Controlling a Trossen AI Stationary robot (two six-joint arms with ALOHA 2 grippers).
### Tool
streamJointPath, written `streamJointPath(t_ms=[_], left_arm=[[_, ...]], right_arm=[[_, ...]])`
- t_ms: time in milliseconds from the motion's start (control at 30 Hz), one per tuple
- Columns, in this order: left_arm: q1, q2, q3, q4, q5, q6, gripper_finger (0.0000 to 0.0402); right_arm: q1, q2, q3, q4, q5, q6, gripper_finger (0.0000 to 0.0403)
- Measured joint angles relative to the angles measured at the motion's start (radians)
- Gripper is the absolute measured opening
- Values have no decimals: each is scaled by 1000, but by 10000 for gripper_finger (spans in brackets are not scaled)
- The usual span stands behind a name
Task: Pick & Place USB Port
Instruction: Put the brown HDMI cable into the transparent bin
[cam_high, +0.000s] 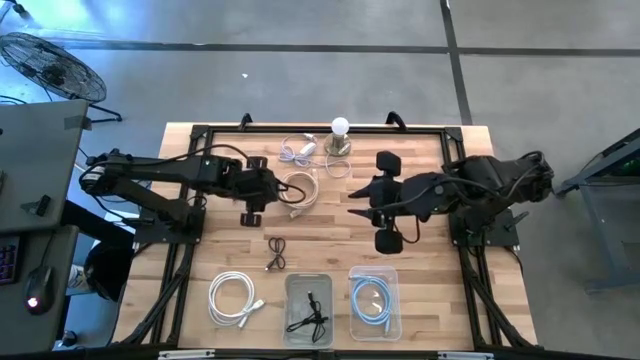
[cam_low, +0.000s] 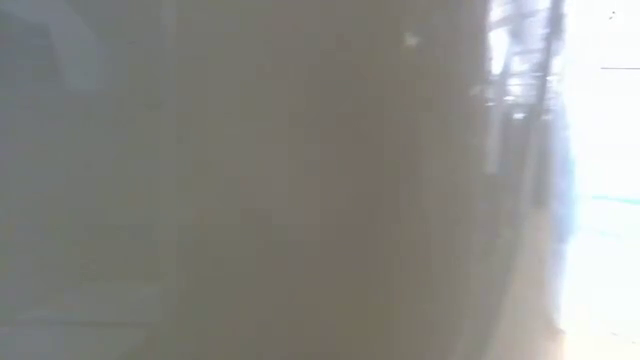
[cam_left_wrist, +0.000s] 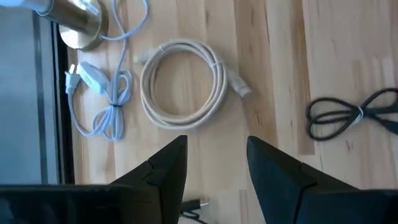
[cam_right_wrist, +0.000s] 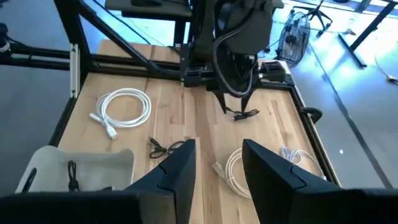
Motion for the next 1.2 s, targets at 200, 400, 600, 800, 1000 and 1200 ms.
streamJointPath(t_ms=[200,400,600,800,1000,1200], left_arm=[[19,67,-10,71,-20,17,160],[46,200,-10,80,13,168,160],[72,303,-10,85,30,328,160],[80,353,-10,139,45,460,160],[81,383,-8,239,61,568,160],[105,436,-9,230,96,604,160]], right_arm=[[-49,0,0,-59,-80,6,124],[-76,0,0,-82,-116,8,124],[-89,0,0,-84,-147,8,124],[-90,0,0,-85,-154,8,124],[-90,0,0,-86,-154,27,124],[-90,0,0,-84,-155,44,124]])
